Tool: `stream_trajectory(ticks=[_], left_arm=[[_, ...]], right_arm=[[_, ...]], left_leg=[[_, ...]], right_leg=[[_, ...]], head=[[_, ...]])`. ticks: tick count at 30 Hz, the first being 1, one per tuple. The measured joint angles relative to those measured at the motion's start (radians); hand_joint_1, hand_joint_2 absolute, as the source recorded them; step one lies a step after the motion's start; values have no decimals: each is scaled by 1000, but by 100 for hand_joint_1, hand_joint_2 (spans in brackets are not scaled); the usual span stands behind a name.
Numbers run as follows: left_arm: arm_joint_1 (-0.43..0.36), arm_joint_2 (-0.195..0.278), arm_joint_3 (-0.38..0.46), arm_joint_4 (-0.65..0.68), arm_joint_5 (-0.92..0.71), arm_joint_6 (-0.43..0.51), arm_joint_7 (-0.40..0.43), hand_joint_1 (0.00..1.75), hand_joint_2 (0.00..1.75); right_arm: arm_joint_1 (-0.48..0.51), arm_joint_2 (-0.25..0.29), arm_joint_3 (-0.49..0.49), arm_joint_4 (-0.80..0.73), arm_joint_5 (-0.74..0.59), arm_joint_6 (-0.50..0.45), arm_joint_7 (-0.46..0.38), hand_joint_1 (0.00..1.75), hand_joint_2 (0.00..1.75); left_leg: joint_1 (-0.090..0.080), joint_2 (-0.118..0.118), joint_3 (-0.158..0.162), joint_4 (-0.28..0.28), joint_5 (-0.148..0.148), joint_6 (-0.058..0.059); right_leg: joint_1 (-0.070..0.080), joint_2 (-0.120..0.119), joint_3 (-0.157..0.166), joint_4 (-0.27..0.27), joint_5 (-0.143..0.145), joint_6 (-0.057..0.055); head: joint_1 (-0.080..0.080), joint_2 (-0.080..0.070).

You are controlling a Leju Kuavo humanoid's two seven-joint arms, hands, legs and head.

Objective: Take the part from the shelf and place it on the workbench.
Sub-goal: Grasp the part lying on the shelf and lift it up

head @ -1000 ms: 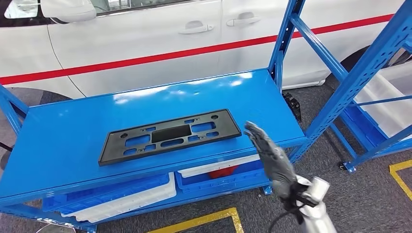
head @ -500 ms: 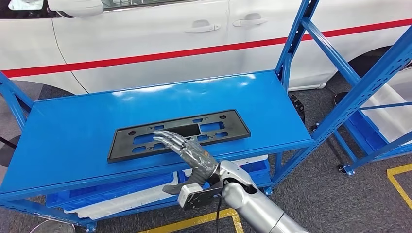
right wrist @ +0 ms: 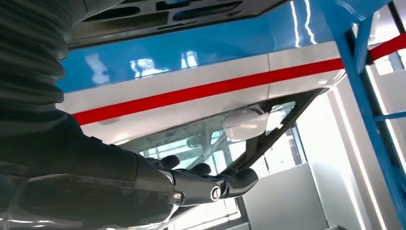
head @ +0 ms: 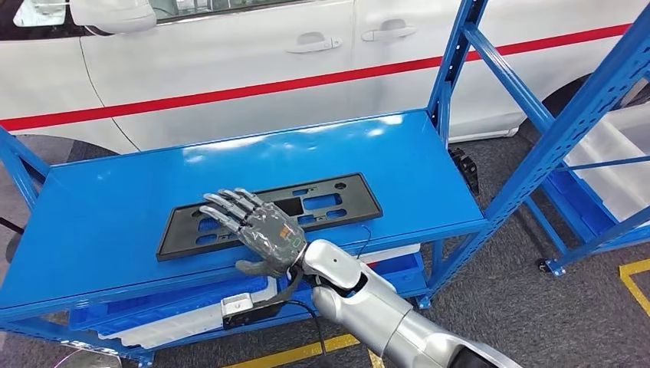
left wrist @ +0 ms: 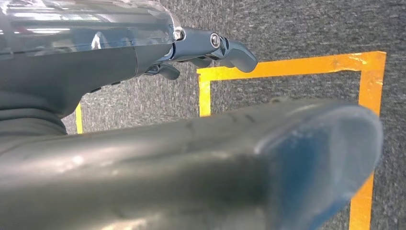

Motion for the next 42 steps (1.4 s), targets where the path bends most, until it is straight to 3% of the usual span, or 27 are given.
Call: stream_trajectory(ticks=[2,3,4,5,7,9,13,15,17,18,19,20,22,24,27,29,32,33,34,35,37,39,41,42], left_arm=[[2,0,0,0,-2,0,0,0,0],[4,0,0,0,-3,0,1,0,0],[5,0,0,0,-3,0,1,0,0],[5,1,0,0,-3,0,1,0,0],[5,3,0,0,-3,0,1,0,0],[3,4,0,0,-4,0,0,0,0],[5,4,0,0,-5,0,-3,0,0],[4,5,0,0,-6,0,-4,0,0],[4,6,0,0,-7,0,-4,0,0],[4,6,0,0,-7,0,-4,0,0],[5,7,0,0,-8,0,-4,0,0],[6,7,0,0,-9,0,-3,0,0],[5,6,-1,0,-11,0,-2,0,0],[4,6,-1,0,-12,-1,-1,0,0],[4,8,-1,0,-13,-3,-3,0,0],[4,10,-1,0,-14,-4,-4,0,0],[4,11,-1,0,-16,-8,-3,0,0],[4,11,-2,0,-16,-9,-2,0,0],[5,12,-2,0,-16,-10,-1,0,0],[5,12,-2,0,-16,-10,-1,0,0],[4,15,-2,0,-16,-10,-1,0,0],[1,16,-2,0,-16,-10,-1,0,0],[1,16,-2,0,-16,-10,-3,0,0],[1,16,-2,0,-16,-10,-5,0,0]], right_arm=[[-5,14,1,32,12,-7,10,0,175],[-5,19,1,46,16,-8,13,0,175],[-5,24,2,58,18,-8,14,0,175],[-7,29,2,67,19,-8,15,0,175],[-12,39,3,81,27,-13,21,0,175],[-22,47,3,97,49,-21,39,0,175],[-53,65,4,153,79,-24,64,0,175],[-70,73,4,194,97,-30,73,0,175],[-78,77,4,243,116,-40,84,0,175],[-79,78,4,267,123,-43,90,0,175],[-81,79,3,287,129,-46,96,0,175],[-84,81,1,306,134,-48,104,0,175],[-100,87,-5,344,148,-55,126,0,175],[-123,93,-15,386,165,-63,153,0,175],[-147,96,-36,442,189,-69,184,0,175],[-162,97,-51,471,206,-70,202,0,175],[-179,98,-68,511,239,-57,239,0,175],[-180,97,-74,524,248,-52,250,0,175],[-180,96,-79,534,254,-48,257,0,175],[-180,95,-83,543,258,-47,261,0,175],[-182,94,-89,553,263,-46,265,0,175],[-188,93,-95,564,277,-39,287,78,175],[-198,89,-101,581,308,-17,344,165,175],[-203,85,-104,591,323,-2,379,175,175]], left_leg=[[4,0,-65,133,-54,-9],[5,0,-83,167,-60,-11],[5,0,-84,165,-46,-12],[6,1,-62,117,-13,-12],[5,2,7,-28,53,-6],[2,1,45,-110,77,6],[3,1,46,-124,80,32],[6,2,48,-129,83,43],[4,1,48,-129,83,47],[3,1,48,-128,83,48],[3,0,48,-127,82,48],[3,0,48,-126,81,47],[1,-1,50,-122,78,43],[-2,-1,48,-118,75,35],[-2,-1,45,-117,74,18],[1,0,34,-88,52,7],[6,0,-48,94,-39,-7],[8,1,-75,149,-56,-10],[9,1,-87,171,-55,-12],[9,1,-79,153,-34,-13],[11,2,-20,27,35,-10],[7,2,34,-85,73,-1],[2,1,45,-112,72,12],[2,0,45,-113,74,19]], right_leg=[[1,-1,0,0,-1,-3],[2,-1,0,1,-1,-3],[2,-1,1,1,-2,-3],[2,0,2,2,-3,-2],[4,1,5,4,-7,4],[8,2,3,6,-8,12],[8,2,-5,20,-20,33],[6,2,-43,104,-70,42],[3,2,-110,240,-129,46],[2,2,-135,288,-140,48],[1,1,-144,299,-132,48],[1,1,-132,268,-104,47],[2,1,-67,129,-33,39],[6,1,-22,30,1,31],[8,2,-16,9,4,18],[3,1,-12,2,9,6],[1,0,-10,-1,10,-2],[2,0,-10,-1,10,-2],[2,0,-10,0,10,-2],[2,0,-9,0,9,-1],[2,2,-6,2,6,3],[6,3,-8,6,2,11],[9,3,-12,7,3,21],[8,3,-12,7,4,27]], head=[[0,0],[0,0],[0,0],[0,0],[0,0],[0,0],[0,0],[0,0],[0,0],[0,0],[0,0],[0,0],[0,0],[0,0],[0,0],[0,0],[0,0],[0,0],[0,0],[0,0],[0,0],[0,0],[0,0],[0,0]])
